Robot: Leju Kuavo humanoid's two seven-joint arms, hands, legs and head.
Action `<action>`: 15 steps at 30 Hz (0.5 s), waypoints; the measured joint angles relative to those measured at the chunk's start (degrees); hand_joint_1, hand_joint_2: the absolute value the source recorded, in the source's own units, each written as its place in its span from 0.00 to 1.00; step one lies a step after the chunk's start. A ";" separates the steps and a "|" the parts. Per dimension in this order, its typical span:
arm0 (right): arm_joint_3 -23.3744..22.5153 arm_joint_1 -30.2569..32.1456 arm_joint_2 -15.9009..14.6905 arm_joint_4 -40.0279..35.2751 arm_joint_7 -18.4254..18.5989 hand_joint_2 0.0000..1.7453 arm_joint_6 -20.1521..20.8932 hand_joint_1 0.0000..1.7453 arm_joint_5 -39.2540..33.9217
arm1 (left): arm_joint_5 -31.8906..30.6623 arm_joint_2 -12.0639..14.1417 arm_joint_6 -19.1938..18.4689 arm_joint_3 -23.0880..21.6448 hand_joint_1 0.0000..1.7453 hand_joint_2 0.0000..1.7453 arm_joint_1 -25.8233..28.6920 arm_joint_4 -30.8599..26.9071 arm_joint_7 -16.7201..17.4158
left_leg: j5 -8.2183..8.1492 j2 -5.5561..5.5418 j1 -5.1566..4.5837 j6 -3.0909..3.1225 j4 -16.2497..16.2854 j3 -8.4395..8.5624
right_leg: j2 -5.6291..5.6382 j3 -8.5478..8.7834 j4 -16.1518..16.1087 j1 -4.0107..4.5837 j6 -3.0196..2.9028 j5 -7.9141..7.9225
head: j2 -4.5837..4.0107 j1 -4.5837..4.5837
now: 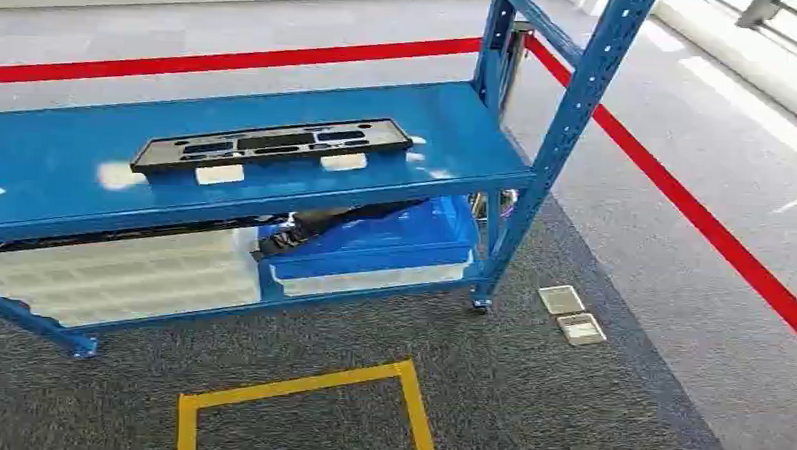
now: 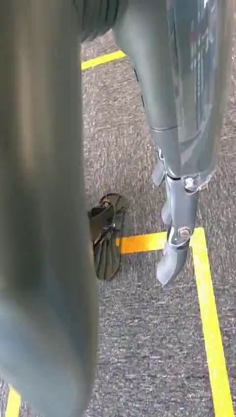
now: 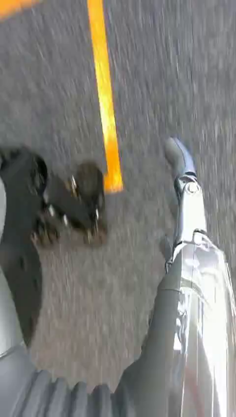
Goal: Take the parts from the cabinet and place them on the table.
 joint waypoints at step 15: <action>-5.72 -2.92 5.05 -11.26 -12.50 0.00 8.98 0.00 2.71 | -10.12 -2.12 -1.11 14.95 0.00 0.00 -2.78 2.25 -3.47 | 0.02 -0.15 -0.82 0.76 0.50 -0.23 | -0.03 -0.04 -0.36 -0.79 0.97 0.54 | 0.00 0.00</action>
